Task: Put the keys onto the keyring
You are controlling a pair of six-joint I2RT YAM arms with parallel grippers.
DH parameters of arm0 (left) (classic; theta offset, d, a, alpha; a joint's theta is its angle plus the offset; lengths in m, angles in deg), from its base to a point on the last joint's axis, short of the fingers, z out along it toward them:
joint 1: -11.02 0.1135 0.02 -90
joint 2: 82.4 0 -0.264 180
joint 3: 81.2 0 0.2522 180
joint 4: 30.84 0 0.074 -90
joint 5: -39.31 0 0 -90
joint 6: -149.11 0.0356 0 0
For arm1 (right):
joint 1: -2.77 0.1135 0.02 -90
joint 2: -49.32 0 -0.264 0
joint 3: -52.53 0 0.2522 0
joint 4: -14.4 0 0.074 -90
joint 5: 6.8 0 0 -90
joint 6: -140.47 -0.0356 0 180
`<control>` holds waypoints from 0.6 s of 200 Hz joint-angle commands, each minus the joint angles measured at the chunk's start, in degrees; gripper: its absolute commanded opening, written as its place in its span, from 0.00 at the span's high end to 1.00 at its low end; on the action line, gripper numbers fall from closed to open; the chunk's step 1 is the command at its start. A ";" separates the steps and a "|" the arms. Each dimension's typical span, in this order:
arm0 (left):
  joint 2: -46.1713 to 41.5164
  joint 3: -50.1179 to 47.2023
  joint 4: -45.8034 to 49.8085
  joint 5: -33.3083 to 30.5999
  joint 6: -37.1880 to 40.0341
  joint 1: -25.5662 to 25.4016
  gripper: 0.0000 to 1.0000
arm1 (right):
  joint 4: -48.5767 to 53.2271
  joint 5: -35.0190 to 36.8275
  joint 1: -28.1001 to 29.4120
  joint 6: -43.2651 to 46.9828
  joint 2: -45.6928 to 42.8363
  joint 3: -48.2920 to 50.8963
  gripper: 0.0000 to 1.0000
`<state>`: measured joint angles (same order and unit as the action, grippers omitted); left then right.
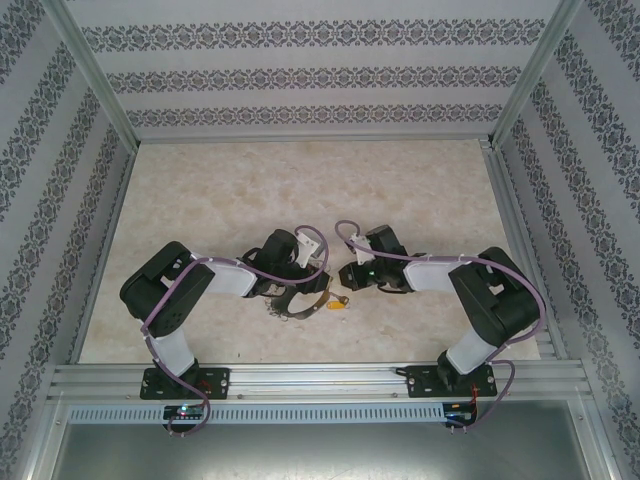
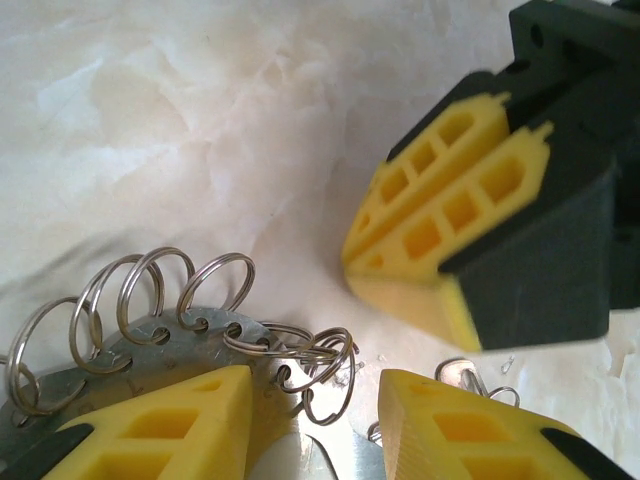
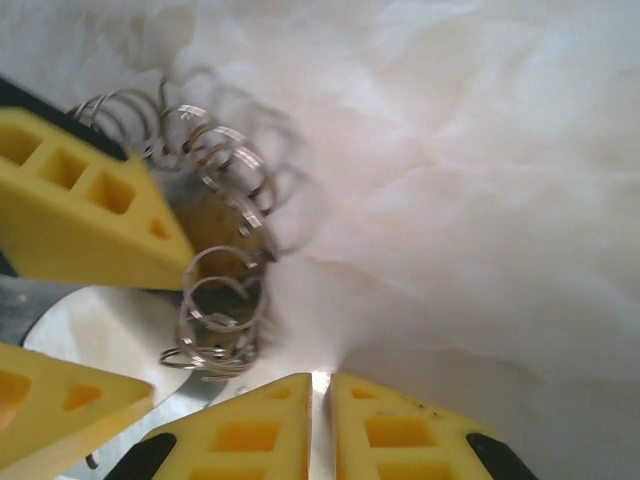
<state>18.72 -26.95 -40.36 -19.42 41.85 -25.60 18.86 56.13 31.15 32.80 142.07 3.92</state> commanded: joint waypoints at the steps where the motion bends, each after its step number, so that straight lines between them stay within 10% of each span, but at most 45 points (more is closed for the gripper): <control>1: -2.26 -0.89 -2.75 -0.17 -0.62 0.56 0.62 | -2.27 -1.77 -1.60 -1.56 -2.41 1.40 0.86; 120: -2.64 -0.58 -0.72 2.13 0.30 1.46 0.67 | -6.51 -6.51 -1.05 -5.25 -1.27 1.45 0.76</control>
<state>16.30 -27.34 -40.73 -18.87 41.68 -24.53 14.23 50.60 29.55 28.69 139.95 5.06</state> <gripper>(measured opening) 0.336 0.248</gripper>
